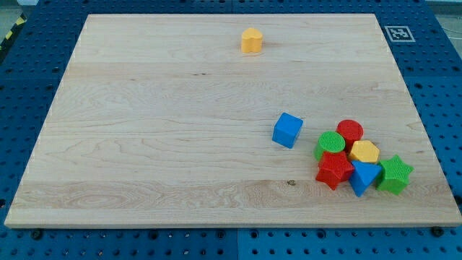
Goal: Slightly push the green block to the top side
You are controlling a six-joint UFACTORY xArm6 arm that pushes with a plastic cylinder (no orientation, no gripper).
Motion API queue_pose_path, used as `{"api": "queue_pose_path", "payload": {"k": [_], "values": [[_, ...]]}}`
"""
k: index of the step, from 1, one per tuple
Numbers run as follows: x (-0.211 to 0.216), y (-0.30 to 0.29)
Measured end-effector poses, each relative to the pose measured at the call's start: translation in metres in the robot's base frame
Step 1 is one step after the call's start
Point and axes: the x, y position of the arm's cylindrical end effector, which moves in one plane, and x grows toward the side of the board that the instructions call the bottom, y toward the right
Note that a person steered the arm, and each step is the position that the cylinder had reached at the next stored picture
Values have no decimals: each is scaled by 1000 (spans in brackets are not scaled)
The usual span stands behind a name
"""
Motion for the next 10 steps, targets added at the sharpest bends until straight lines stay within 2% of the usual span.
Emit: {"api": "queue_pose_path", "payload": {"k": [2,4,7,10], "values": [[33,-21],[33,-91],[9,-110],[4,-112]]}}
